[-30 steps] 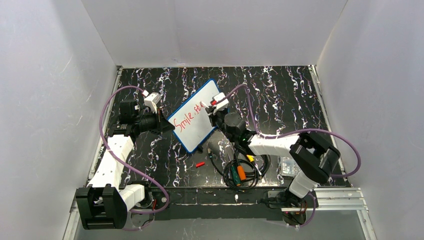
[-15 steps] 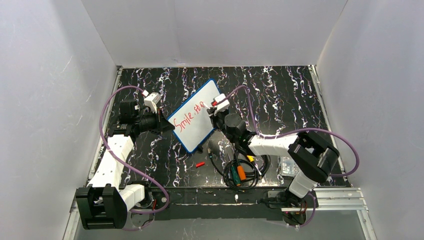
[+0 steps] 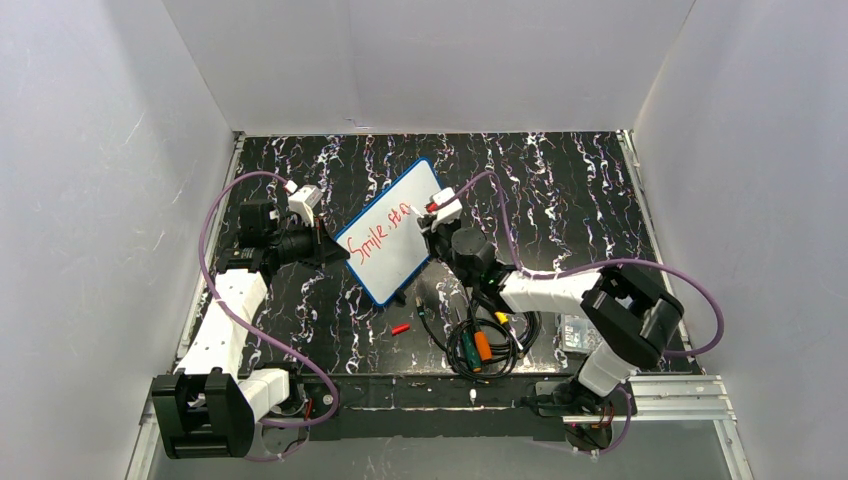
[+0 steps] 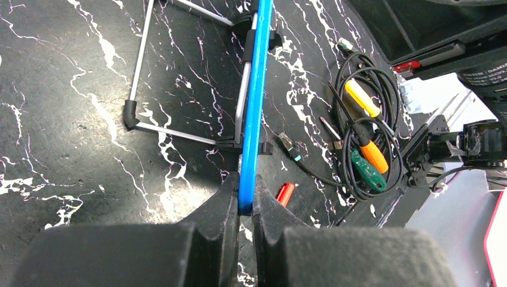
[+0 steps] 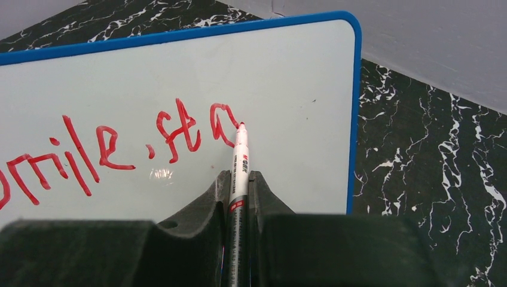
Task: Write a sentence on the whiteboard
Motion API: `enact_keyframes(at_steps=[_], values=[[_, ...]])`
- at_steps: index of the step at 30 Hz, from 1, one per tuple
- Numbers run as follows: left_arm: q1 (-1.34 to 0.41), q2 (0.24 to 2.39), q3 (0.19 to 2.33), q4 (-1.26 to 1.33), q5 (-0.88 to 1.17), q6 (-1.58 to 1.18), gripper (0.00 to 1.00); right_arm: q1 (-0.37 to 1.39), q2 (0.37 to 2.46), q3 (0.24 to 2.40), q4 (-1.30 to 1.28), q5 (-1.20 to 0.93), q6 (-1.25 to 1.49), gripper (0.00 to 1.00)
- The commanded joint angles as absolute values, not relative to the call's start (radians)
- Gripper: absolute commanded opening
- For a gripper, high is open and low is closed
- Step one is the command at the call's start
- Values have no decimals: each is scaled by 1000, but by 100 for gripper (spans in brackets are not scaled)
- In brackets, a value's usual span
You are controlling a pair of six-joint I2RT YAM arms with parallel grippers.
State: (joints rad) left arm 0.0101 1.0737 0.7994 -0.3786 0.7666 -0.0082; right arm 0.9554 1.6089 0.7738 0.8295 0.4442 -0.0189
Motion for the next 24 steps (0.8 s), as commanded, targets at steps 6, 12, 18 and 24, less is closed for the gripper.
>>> enact_keyframes(at_steps=[6, 12, 18, 24], values=[[-2, 1081, 802, -448, 743, 34, 0, 930, 1593, 828, 877, 459, -57, 1], [-2, 1084, 802, -448, 745, 34, 0, 924, 1617, 850, 890, 438, -60, 1], [-2, 1085, 804, -448, 745, 34, 0, 925, 1629, 857, 887, 420, -58, 1], [-2, 1087, 804, -448, 745, 35, 0, 925, 1640, 849, 872, 410, -45, 1]])
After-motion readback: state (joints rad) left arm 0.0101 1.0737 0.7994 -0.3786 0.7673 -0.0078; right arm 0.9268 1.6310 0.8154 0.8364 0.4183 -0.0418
